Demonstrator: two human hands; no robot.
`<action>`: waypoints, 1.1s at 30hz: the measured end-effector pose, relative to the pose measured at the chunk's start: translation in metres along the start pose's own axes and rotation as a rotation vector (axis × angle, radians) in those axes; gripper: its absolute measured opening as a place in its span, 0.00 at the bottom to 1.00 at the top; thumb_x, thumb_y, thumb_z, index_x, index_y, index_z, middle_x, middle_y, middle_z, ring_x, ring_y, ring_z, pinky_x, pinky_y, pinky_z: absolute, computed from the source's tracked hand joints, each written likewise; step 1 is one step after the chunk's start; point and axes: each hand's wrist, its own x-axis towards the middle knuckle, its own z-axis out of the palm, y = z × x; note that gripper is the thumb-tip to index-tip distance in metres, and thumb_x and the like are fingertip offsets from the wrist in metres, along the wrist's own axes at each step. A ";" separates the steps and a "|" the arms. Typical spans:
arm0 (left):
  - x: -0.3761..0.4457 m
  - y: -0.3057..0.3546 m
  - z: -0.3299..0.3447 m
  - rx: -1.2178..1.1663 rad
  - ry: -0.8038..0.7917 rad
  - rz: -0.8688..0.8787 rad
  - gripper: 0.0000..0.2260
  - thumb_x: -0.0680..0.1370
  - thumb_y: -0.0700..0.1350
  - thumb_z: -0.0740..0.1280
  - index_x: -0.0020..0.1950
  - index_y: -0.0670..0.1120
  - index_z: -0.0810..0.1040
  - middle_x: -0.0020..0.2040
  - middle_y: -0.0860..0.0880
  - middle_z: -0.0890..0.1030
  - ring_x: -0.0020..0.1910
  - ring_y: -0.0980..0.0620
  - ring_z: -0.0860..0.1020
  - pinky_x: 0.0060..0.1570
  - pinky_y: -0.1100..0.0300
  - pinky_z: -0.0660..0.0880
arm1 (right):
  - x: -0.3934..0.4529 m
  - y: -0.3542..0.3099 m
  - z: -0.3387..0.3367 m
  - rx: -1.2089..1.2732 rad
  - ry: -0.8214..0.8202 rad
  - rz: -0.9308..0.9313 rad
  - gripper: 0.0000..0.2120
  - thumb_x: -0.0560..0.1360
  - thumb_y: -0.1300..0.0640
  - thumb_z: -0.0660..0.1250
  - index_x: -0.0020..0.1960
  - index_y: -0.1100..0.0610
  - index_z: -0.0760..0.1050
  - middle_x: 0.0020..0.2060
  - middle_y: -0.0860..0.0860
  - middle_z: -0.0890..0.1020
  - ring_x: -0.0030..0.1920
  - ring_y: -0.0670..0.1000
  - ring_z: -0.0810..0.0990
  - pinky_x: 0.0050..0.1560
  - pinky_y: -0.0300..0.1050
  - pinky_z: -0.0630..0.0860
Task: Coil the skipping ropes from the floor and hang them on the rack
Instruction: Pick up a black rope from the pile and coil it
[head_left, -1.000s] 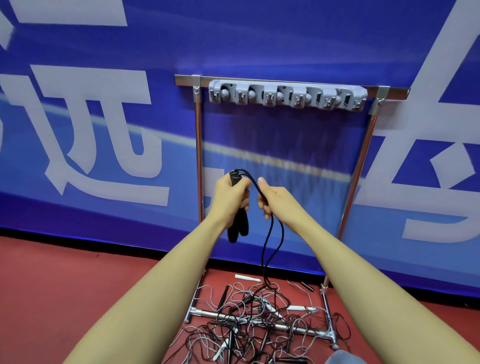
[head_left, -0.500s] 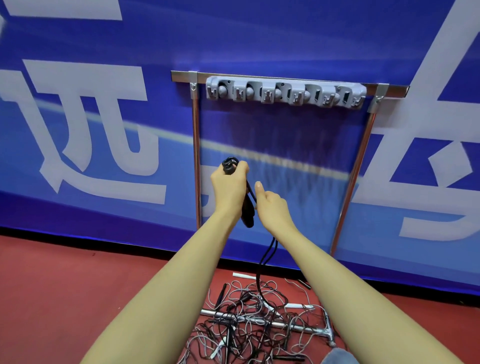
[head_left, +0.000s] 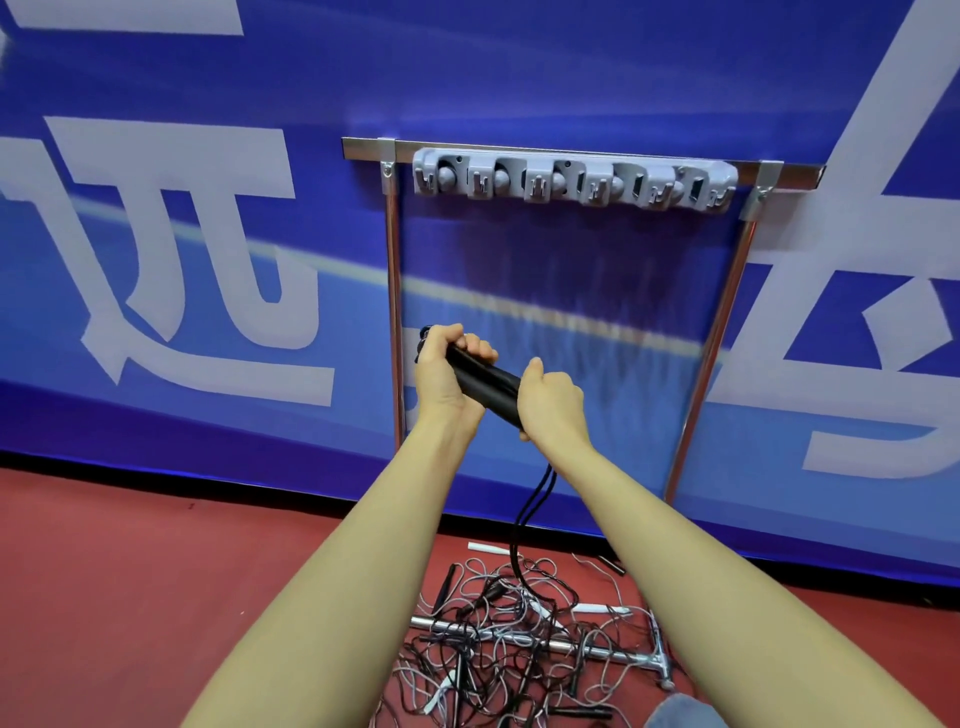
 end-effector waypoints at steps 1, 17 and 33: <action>0.002 -0.001 -0.005 0.079 0.014 0.009 0.09 0.76 0.38 0.63 0.36 0.42 0.70 0.29 0.48 0.72 0.28 0.52 0.74 0.39 0.59 0.74 | 0.002 0.002 -0.001 -0.015 0.012 0.002 0.24 0.81 0.46 0.45 0.36 0.59 0.66 0.40 0.58 0.78 0.38 0.60 0.81 0.49 0.53 0.78; 0.004 -0.003 -0.028 2.591 -0.560 1.023 0.16 0.58 0.48 0.75 0.37 0.45 0.71 0.30 0.48 0.74 0.27 0.47 0.70 0.29 0.61 0.57 | 0.003 0.008 -0.025 -0.473 0.097 -0.306 0.09 0.80 0.64 0.50 0.56 0.59 0.67 0.39 0.54 0.76 0.40 0.58 0.70 0.33 0.46 0.67; 0.026 0.011 -0.064 2.672 -0.557 0.687 0.06 0.76 0.36 0.56 0.47 0.43 0.59 0.29 0.50 0.65 0.25 0.46 0.65 0.24 0.59 0.58 | 0.023 0.040 -0.034 -0.535 -0.447 -0.423 0.16 0.75 0.63 0.57 0.61 0.54 0.71 0.43 0.49 0.74 0.46 0.53 0.73 0.60 0.49 0.65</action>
